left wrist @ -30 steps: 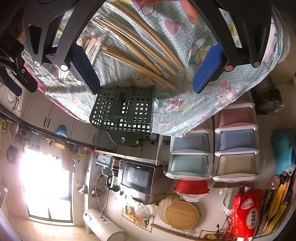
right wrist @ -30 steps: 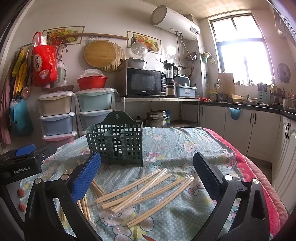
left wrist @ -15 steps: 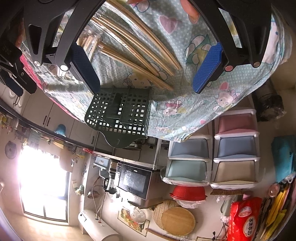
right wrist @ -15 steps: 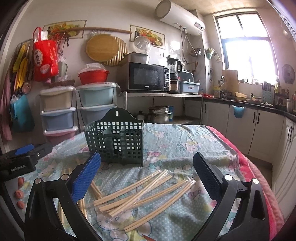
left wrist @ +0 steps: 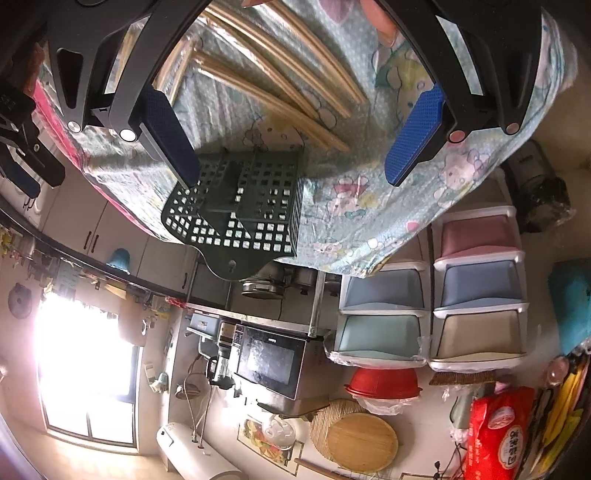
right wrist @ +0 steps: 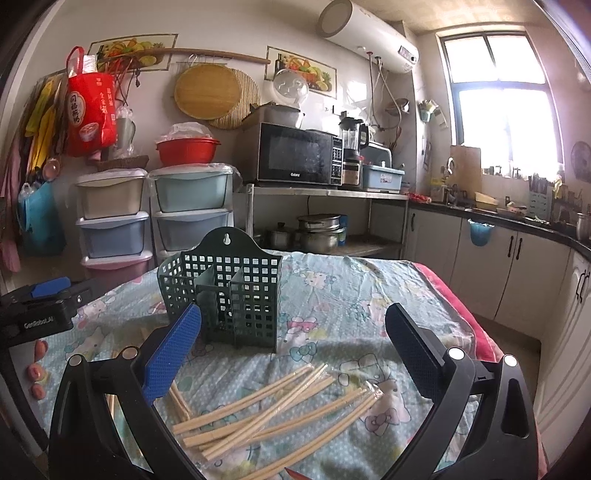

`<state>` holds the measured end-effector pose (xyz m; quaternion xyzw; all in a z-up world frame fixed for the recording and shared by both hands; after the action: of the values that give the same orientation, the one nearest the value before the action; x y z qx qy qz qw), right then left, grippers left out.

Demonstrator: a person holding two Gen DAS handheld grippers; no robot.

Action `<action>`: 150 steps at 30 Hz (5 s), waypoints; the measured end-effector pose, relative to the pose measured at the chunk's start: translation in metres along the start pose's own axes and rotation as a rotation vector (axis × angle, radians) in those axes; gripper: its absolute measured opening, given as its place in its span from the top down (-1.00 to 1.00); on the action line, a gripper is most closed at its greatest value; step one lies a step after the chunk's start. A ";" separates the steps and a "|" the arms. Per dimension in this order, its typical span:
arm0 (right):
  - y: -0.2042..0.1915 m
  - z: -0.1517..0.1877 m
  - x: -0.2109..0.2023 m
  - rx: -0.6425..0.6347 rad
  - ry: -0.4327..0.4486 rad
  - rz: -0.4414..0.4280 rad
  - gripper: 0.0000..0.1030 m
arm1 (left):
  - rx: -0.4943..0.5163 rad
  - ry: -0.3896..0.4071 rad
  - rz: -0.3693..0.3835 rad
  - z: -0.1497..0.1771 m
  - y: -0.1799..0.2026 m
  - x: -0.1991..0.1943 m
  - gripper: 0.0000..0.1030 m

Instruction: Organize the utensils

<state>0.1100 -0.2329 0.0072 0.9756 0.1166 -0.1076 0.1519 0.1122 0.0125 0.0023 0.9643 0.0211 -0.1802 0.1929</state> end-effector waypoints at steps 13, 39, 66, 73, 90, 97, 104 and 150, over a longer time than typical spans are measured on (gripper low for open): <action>0.008 -0.007 0.046 0.005 -0.090 -0.059 -0.88 | -0.018 -0.125 -0.059 -0.022 -0.026 0.046 -0.80; 0.029 0.055 0.121 0.135 -0.408 -0.201 -0.39 | -0.252 -0.599 0.042 0.044 -0.077 0.125 -0.03; 0.038 0.110 0.168 0.286 -0.623 -0.343 0.41 | -0.345 -0.571 -0.018 0.038 -0.103 0.158 0.90; 0.045 0.109 0.165 0.329 -0.595 -0.351 0.96 | -0.328 -0.527 -0.006 0.025 -0.096 0.146 0.91; 0.063 0.050 0.122 0.399 -0.388 -0.380 0.98 | -0.251 -0.398 0.105 -0.026 -0.054 0.103 0.93; 0.064 0.013 0.099 0.385 -0.292 -0.396 0.99 | -0.213 -0.348 0.171 -0.047 -0.028 0.082 0.94; 0.063 -0.019 0.080 0.351 -0.217 -0.406 0.99 | -0.176 -0.324 0.232 -0.062 -0.001 0.069 0.94; 0.038 -0.190 0.084 0.258 0.061 -0.504 0.99 | -0.049 -0.117 0.413 -0.177 0.094 0.045 0.95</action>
<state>0.2324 -0.1903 0.1738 0.9299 0.3455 -0.1263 -0.0085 0.2245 -0.0080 0.1731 0.9311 -0.1836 -0.1919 0.2499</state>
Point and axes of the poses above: each gripper's, at about its wrist camera, not at the fingertips, and x roughly the way its jaws point, y to its right, z to its underside, the point moved 7 cm from there along x, roughly the way its jaws point, and after that the axes turned 14 degrees about -x, right-handed, at the moved point
